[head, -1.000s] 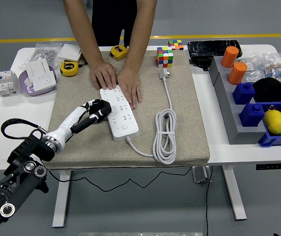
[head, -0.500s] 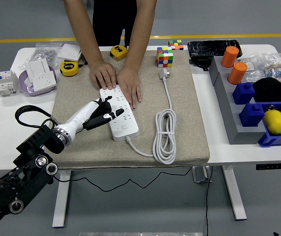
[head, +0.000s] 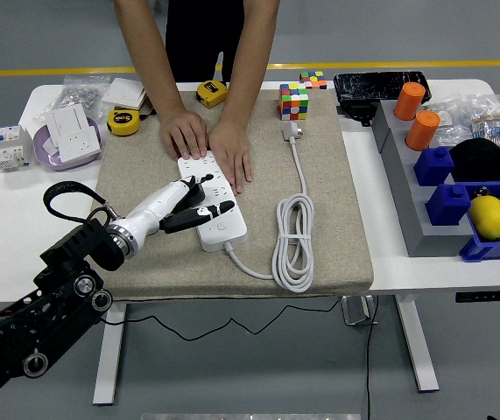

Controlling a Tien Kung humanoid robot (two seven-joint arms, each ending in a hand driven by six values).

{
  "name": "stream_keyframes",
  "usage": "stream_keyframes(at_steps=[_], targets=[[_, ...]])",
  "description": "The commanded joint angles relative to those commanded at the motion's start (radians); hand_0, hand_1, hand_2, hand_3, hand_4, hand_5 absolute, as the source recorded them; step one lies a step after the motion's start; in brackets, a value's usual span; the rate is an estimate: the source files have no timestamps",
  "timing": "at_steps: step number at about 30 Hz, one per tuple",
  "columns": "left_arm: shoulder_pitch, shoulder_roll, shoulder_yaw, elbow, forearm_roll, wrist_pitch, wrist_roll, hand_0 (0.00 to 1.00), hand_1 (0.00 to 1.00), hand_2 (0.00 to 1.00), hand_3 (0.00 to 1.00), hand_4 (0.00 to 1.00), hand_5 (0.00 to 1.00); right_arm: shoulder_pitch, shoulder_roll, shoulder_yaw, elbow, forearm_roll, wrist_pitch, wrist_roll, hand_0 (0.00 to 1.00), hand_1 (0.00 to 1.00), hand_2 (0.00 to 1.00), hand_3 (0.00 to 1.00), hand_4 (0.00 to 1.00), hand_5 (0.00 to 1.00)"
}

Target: Pick up the plug,place it near the board,insert it into the board,press the button

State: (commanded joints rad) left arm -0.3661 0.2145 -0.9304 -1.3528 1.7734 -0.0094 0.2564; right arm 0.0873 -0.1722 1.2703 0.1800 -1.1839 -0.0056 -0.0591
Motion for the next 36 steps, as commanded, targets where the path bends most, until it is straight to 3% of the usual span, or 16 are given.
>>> stream_keyframes(at_steps=[9, 26, 30, 36], targets=[[-0.051, -0.010, 0.049, 0.024, 0.018, -0.012, 0.011, 0.998, 0.991, 0.952, 0.954, 0.992, 0.998, 0.006, -0.002, -0.008, 0.000, 0.005, 0.000, 0.002, 0.998, 0.799, 0.726, 0.734, 0.998, 0.757], [-0.090, -0.027, 0.077, 0.037, 0.009, -0.018, 0.011, 0.998, 0.988, 0.948, 0.946, 0.987, 0.998, 0.010, -0.003, -0.010, 0.000, 0.011, 0.002, 0.003, 0.998, 0.797, 0.725, 0.735, 0.998, 0.761], [-0.099, -0.032, 0.080, 0.031, 0.012, -0.014, 0.005, 0.998, 0.985, 0.945, 0.944, 0.985, 0.998, 0.011, -0.004, -0.009, 0.000, 0.011, 0.002, 0.002, 0.998, 0.797, 0.724, 0.734, 0.998, 0.761], [-0.064, -0.018, 0.018, -0.045, 0.079, 0.011, 0.011, 0.996, 0.982, 0.941, 0.924, 0.981, 0.998, 0.007, -0.001, -0.001, 0.000, 0.008, 0.000, 0.002, 0.998, 0.797, 0.724, 0.734, 0.998, 0.762]])
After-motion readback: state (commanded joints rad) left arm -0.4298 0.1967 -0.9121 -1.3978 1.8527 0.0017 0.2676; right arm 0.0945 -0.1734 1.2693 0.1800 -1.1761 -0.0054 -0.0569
